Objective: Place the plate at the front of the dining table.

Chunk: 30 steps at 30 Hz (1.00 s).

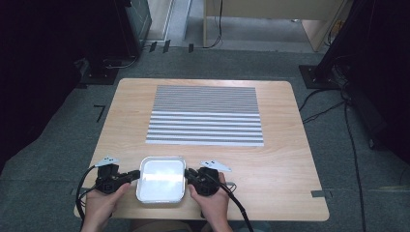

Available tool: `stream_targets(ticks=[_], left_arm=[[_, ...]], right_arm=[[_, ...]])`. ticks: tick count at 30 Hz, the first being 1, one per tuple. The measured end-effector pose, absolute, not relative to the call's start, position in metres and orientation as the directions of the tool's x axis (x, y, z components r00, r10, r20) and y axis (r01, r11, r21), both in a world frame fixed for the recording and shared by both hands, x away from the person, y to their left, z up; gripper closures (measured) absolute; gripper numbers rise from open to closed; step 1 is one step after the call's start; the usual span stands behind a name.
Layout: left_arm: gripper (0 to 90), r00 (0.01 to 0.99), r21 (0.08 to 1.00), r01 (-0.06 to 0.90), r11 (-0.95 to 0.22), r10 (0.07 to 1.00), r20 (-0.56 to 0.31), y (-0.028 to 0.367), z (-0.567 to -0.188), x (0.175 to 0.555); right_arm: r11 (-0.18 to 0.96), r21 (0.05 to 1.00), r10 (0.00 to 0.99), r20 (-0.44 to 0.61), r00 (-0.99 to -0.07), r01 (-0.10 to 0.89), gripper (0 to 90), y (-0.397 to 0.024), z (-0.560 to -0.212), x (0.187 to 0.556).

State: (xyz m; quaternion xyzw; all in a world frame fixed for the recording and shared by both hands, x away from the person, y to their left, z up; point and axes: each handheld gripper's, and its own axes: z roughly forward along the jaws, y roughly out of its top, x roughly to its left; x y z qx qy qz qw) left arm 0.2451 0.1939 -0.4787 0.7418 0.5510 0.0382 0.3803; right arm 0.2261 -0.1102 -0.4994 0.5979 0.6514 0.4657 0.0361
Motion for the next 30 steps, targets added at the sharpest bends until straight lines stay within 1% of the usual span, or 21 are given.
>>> stream_targets(ticks=[3,5,11,14,15,16,17,19,25,30], left_arm=[[86.0,0.388,0.603,0.791,-0.104,0.848,-0.362,0.194,-0.4792,0.2453],[87.3,0.39,0.602,0.791,-0.107,0.847,-0.362,0.1944,-0.479,0.2453],[87.6,0.39,0.6,0.793,-0.108,0.846,-0.364,0.1947,-0.4786,0.2457],[87.5,0.389,0.6,0.793,-0.106,0.846,-0.364,0.1946,-0.4788,0.2463],[87.4,0.39,0.601,0.793,-0.106,0.846,-0.364,0.1946,-0.4789,0.2464],[87.4,0.39,0.6,0.793,-0.106,0.845,-0.365,0.1947,-0.4791,0.2466],[87.1,0.389,0.6,0.793,-0.104,0.845,-0.368,0.1947,-0.4793,0.2467],[87.0,0.389,0.6,0.793,-0.104,0.844,-0.368,0.1947,-0.4793,0.2467],[86.7,0.388,0.597,0.796,-0.101,0.842,-0.374,0.1948,-0.4796,0.2471],[85.7,0.373,0.595,0.8,-0.078,0.842,-0.39,0.1969,-0.4793,0.2479]], right_arm=[[-0.144,0.639,0.812,0.513,-0.279,0.756,80.2,-0.1073,-0.5019,0.2266],[-0.151,0.621,0.803,0.531,-0.271,0.769,83.0,-0.1054,-0.5039,0.2274],[-0.179,0.602,0.799,0.55,-0.242,0.778,84.8,-0.1049,-0.5044,0.2283],[-0.213,0.594,0.794,0.568,-0.217,0.776,89.1,-0.1059,-0.5016,0.2268],[-0.24,0.573,0.783,0.591,-0.192,0.784,89.4,-0.1069,-0.5016,0.2279],[-0.24,0.573,0.783,0.591,-0.192,0.784,89.4,-0.1069,-0.5016,0.2279],[-0.274,0.553,0.769,0.617,-0.166,0.787,89.7,-0.1078,-0.5027,0.2288],[-0.296,0.542,0.762,0.63,-0.148,0.786,89.8,-0.1083,-0.5036,0.2285],[-0.324,0.554,0.761,0.634,-0.136,0.767,90.0,-0.1067,-0.5044,0.2252],[-0.374,0.552,0.742,0.66,-0.117,0.746,90.0,-0.1096,-0.5013,0.2229]])
